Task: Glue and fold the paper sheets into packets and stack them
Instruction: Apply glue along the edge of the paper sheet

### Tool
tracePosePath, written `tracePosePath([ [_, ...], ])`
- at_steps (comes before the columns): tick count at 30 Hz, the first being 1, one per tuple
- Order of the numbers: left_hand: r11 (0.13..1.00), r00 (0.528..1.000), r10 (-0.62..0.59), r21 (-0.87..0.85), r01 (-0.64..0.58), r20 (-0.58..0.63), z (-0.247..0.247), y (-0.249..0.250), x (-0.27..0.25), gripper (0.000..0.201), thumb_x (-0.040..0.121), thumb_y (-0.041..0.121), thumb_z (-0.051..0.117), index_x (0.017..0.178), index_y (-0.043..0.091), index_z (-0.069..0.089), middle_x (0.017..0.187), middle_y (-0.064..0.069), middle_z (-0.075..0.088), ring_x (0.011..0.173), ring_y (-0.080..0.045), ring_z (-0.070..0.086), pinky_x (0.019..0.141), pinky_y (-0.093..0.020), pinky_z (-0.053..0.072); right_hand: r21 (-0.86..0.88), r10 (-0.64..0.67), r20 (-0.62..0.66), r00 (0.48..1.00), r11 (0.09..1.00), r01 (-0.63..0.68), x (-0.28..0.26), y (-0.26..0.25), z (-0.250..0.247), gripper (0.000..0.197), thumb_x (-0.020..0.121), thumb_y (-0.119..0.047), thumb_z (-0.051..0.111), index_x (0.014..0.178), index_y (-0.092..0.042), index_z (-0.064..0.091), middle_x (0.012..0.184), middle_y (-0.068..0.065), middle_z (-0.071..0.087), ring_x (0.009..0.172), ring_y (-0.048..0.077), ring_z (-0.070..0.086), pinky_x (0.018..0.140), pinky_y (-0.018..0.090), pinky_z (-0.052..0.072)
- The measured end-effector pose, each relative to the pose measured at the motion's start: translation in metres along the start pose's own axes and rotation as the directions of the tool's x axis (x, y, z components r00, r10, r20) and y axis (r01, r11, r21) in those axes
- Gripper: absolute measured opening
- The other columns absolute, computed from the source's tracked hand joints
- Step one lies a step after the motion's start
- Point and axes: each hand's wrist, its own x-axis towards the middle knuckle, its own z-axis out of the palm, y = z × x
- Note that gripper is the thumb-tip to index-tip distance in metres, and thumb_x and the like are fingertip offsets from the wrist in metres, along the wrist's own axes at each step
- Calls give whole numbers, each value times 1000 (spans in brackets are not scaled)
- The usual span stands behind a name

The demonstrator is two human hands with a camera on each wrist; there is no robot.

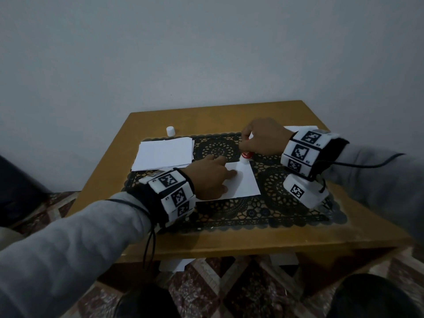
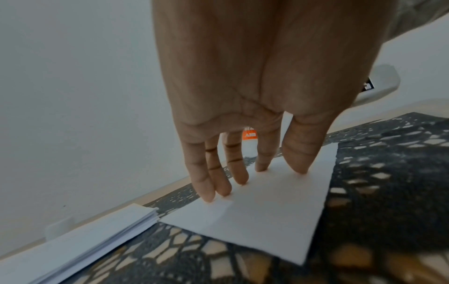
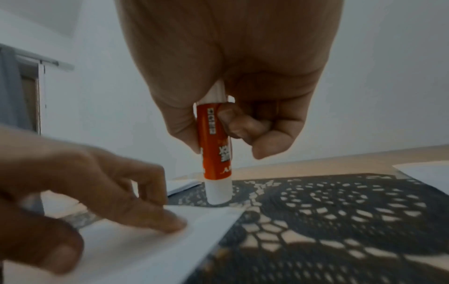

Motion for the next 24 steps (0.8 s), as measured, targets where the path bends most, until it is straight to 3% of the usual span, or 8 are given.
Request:
tracePosePath([
  [6, 1000, 1000, -13, -14, 13, -10, 4, -1, 1, 58, 97, 38, 42, 150, 27, 22, 131, -13, 35, 121, -35, 34, 100, -48, 40, 35, 22, 11, 1000, 999, -22, -4, 5, 9, 20, 81, -23, 66, 70, -6, 69, 82, 13, 69, 65, 17, 51, 52, 26, 34],
  [11, 999, 1000, -18, -28, 17, -23, 7, -2, 3, 58, 97, 39, 43, 150, 27, 22, 130, -13, 35, 121, -34, 34, 101, -47, 40, 25, -6, 77, 997, 1000, 4, -18, -1, 8, 22, 81, -23, 66, 68, -6, 69, 66, 5, 61, 54, 12, 45, 48, 23, 32],
  [16, 997, 999, -26, -69, 24, -22, 6, -2, 3, 58, 96, 39, 45, 150, 29, 24, 132, -13, 36, 123, -34, 34, 102, -47, 38, 81, -51, 123, 991, 996, 41, -38, 1, 9, 22, 77, -23, 67, 60, -10, 68, 72, 11, 69, 65, 25, 58, 63, 40, 51],
  [19, 995, 999, -32, -98, 29, -26, 5, -2, 4, 58, 95, 38, 48, 149, 29, 26, 131, -13, 37, 124, -34, 35, 103, -45, 38, 110, -66, 144, 987, 993, 50, -50, 1, 10, 24, 76, -24, 68, 53, -18, 65, 67, 7, 68, 61, 19, 56, 67, 42, 51],
  [22, 979, 997, -55, -197, 44, -49, 2, -2, 7, 55, 92, 36, 56, 143, 30, 36, 127, -13, 39, 121, -34, 38, 101, -42, 39, 130, -79, 178, 981, 990, 57, -57, 4, 8, 24, 77, -24, 67, 55, -17, 66, 69, 9, 68, 66, 24, 60, 71, 43, 51],
  [24, 964, 995, -89, -256, 72, -55, 0, -4, 10, 52, 89, 37, 60, 137, 31, 41, 129, -12, 39, 122, -34, 36, 101, -44, 38, 174, -61, 231, 971, 984, 20, -57, 4, 1, 26, 79, -23, 65, 53, -22, 66, 69, 5, 67, 63, 21, 58, 67, 43, 52],
])
